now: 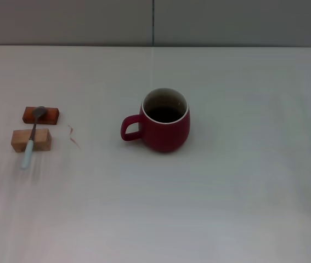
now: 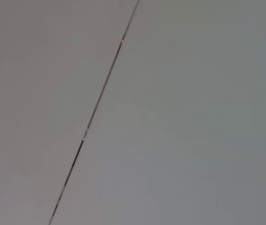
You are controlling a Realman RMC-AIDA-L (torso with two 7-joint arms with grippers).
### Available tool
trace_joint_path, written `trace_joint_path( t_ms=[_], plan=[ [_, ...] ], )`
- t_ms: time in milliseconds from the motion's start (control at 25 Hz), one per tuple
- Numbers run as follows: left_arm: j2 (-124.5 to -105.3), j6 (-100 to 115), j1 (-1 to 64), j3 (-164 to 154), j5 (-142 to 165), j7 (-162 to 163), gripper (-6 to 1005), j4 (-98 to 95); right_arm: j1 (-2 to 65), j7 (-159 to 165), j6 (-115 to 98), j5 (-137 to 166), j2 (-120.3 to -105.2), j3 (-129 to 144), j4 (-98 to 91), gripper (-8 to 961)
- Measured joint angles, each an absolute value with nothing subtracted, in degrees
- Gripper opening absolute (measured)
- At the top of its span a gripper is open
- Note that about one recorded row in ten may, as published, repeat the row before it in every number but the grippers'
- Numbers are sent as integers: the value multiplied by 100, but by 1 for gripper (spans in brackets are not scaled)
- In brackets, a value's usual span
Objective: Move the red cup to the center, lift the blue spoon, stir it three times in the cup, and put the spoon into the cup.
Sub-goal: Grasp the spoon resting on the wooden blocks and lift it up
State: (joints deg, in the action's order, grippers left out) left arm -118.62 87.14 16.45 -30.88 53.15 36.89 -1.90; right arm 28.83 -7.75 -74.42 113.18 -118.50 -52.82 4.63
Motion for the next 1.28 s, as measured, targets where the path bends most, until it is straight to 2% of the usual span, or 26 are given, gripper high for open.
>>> trace_joint_path(
  t_ms=[440, 1280],
  plan=[
    [-11831, 9681, 1232, -3094, 5292, 1970, 841, 1466, 3208, -815, -7140, 11318, -11811, -5282, 260, 730],
    [-11803, 9973, 1447, -3113, 5312, -690, 841, 3633, 3326, -835, -6934, 11330, -11756, -5282, 247, 731]
  ],
)
